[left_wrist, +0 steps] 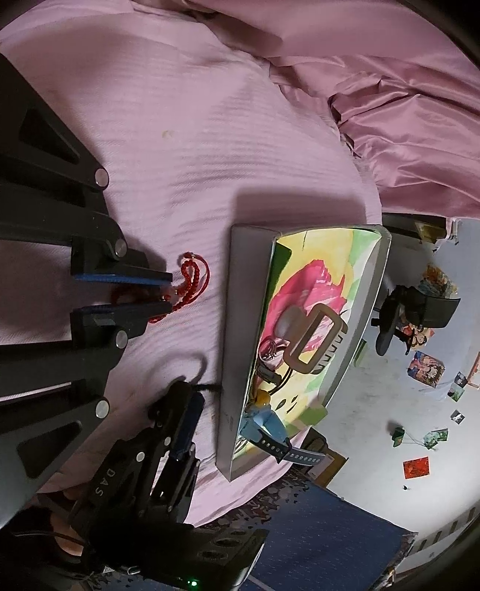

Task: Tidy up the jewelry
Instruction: 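Grasp the black hair tie with the right tool while the left tool grasps the red cord bracelet, then carry the hair tie and red bracelet into the tray and open both tools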

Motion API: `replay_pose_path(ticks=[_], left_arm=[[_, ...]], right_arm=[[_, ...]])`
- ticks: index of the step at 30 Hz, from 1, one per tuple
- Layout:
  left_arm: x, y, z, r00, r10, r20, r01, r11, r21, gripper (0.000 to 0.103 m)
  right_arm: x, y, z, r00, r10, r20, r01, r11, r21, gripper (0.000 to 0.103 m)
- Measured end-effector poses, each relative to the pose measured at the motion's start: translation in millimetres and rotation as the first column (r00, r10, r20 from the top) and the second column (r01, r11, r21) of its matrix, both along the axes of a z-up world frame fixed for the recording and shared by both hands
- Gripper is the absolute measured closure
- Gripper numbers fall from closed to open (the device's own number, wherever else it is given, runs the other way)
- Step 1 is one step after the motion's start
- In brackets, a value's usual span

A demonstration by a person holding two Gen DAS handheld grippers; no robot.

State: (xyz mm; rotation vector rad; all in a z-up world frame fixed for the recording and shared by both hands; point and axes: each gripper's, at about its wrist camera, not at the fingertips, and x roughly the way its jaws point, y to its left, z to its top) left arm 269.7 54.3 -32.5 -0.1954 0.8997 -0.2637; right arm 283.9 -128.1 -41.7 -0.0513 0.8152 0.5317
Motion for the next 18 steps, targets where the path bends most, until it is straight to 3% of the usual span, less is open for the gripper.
replay_pose_path(ticks=[18], left_arm=[[-10.8,-6.8,8.4,0.998,-0.015,0.066,0.012,0.999,0.050,0.094]], right_arm=[[-6.4,-6.8,8.3,0.998,-0.015,0.058,0.014,1.000,0.021,0.098]])
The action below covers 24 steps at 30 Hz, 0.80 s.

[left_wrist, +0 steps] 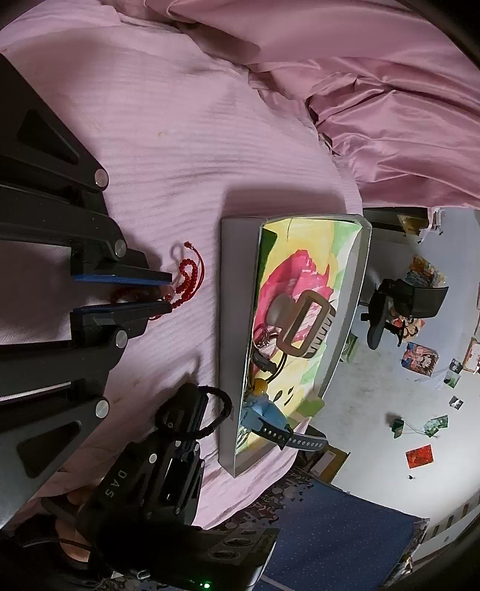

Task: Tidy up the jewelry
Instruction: 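Carry the hair tie and red bracelet into the tray and open both tools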

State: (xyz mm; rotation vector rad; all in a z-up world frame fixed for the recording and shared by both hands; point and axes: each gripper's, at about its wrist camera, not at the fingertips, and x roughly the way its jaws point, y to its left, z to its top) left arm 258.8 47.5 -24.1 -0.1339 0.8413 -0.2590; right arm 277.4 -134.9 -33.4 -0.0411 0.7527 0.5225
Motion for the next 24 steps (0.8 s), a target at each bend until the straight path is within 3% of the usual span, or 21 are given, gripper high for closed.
replay_pose_path(ticks=[24], left_arm=[[-4.2,-17.8,26.0,0.995,-0.037,0.093,0.037,0.999,0.003,0.094]], right_arm=[[-6.3,-24.6,18.8,0.995,-0.058,0.078,0.052,0.996,0.076,0.098]])
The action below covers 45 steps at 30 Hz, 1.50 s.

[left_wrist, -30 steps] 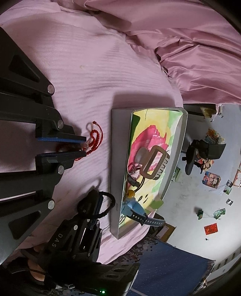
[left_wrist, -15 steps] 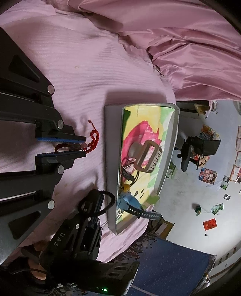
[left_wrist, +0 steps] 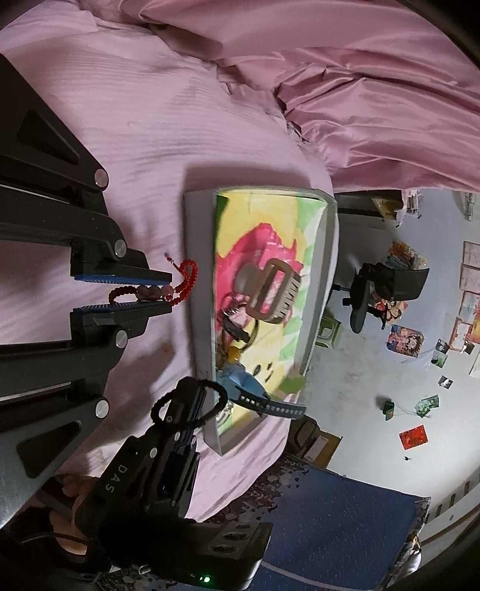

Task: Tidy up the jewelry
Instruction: 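Carry the hair tie and red bracelet into the tray and open both tools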

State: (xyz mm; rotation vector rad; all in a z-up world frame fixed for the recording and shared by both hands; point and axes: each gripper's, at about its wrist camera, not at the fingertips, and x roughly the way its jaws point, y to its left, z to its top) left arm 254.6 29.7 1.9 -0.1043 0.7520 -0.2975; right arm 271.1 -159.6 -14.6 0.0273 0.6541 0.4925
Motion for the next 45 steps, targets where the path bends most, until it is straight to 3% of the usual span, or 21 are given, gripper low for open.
replay_pose_path(ticks=[10,18,25,35,45], left_arm=[[30.1,-32.0,22.1,0.998,0.004,0.057,-0.001,0.999,-0.053,0.095],[54.7,-65.9,21.1,0.998,-0.005,0.066,0.007,1.000,-0.027,0.095],[71.8,-79.7,8.7,1.000,0.006,0.009,-0.006,1.000,0.006,0.095],[89.9,-89.0,-3.1,0.997,0.021,-0.074,-0.016,0.998,0.067,0.094],[93.2,-87.2,-8.2,0.994,0.044,-0.104,-0.035,0.996,0.078,0.094]], right_arm=[[8.5,-42.9,26.2,0.994,-0.092,0.062,0.093,0.996,-0.007,0.098],[35.5,-81.3,35.9,0.979,-0.192,0.066,0.196,0.979,-0.054,0.098],[64.0,-94.3,20.0,0.972,-0.237,-0.004,0.235,0.966,-0.108,0.098],[80.6,-82.7,-5.0,0.969,-0.232,-0.089,0.207,0.951,-0.228,0.098],[81.7,-78.5,-9.0,0.968,-0.228,-0.110,0.196,0.950,-0.245,0.098]])
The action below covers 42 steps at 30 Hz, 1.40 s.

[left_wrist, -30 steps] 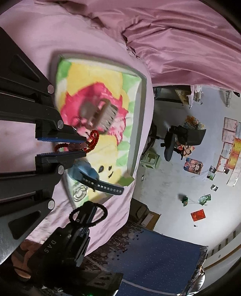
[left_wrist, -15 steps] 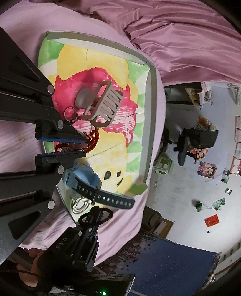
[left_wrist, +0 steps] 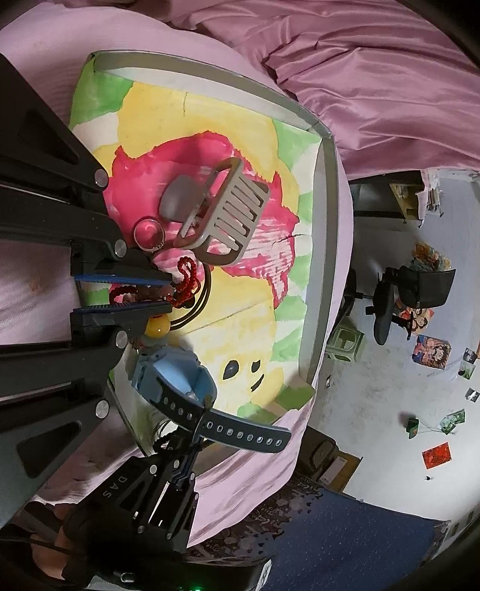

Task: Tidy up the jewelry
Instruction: 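Carry the hair tie and red bracelet into the tray and open both tools, then withdraw both tools up and away from the tray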

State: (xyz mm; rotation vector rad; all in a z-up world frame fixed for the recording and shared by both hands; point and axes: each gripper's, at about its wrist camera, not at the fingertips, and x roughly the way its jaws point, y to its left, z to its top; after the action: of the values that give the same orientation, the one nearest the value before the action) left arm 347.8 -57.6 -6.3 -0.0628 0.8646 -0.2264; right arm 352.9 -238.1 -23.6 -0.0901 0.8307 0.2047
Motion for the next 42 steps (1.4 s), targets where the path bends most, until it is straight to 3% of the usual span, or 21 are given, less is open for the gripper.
replay_pose_path(ticks=[7,17,19,22,32,36,38,42], left_arm=[[-1.7,2.7,2.0,1.000,0.004,0.013,-0.004,1.000,-0.008,0.094],[-7.9,4.9,6.5,0.999,0.021,0.034,-0.021,1.000,-0.014,0.077],[-10.2,5.3,7.8,0.999,0.024,0.044,-0.023,1.000,-0.014,0.071],[-14.1,7.2,11.5,0.997,0.038,0.070,-0.037,0.999,-0.013,0.053],[-20.0,12.0,20.7,0.990,0.059,0.124,-0.058,0.998,-0.018,0.044],[-21.2,15.5,22.2,0.987,0.077,0.138,-0.074,0.997,-0.027,0.040],[-21.9,18.1,22.9,0.985,0.089,0.146,-0.085,0.996,-0.034,0.033],[-23.7,23.6,24.8,0.979,0.113,0.168,-0.106,0.993,-0.047,0.024]], right_arm=[[-3.7,-2.3,-0.6,1.000,0.005,0.005,-0.005,1.000,0.013,0.098],[-11.7,-7.7,7.1,0.999,-0.011,0.040,0.009,0.999,0.046,0.096],[-13.9,-9.5,9.6,0.999,-0.014,0.050,0.011,0.999,0.053,0.093],[-17.9,-11.4,12.9,0.998,-0.017,0.068,0.013,0.998,0.067,0.076],[-24.5,-13.5,27.7,0.990,-0.029,0.137,0.018,0.997,0.080,0.074],[-27.1,-15.1,32.0,0.986,-0.041,0.160,0.027,0.995,0.093,0.064],[-27.0,-15.7,33.2,0.985,-0.047,0.169,0.031,0.995,0.099,0.062],[-29.1,-17.9,35.3,0.980,-0.064,0.191,0.042,0.993,0.114,0.048]])
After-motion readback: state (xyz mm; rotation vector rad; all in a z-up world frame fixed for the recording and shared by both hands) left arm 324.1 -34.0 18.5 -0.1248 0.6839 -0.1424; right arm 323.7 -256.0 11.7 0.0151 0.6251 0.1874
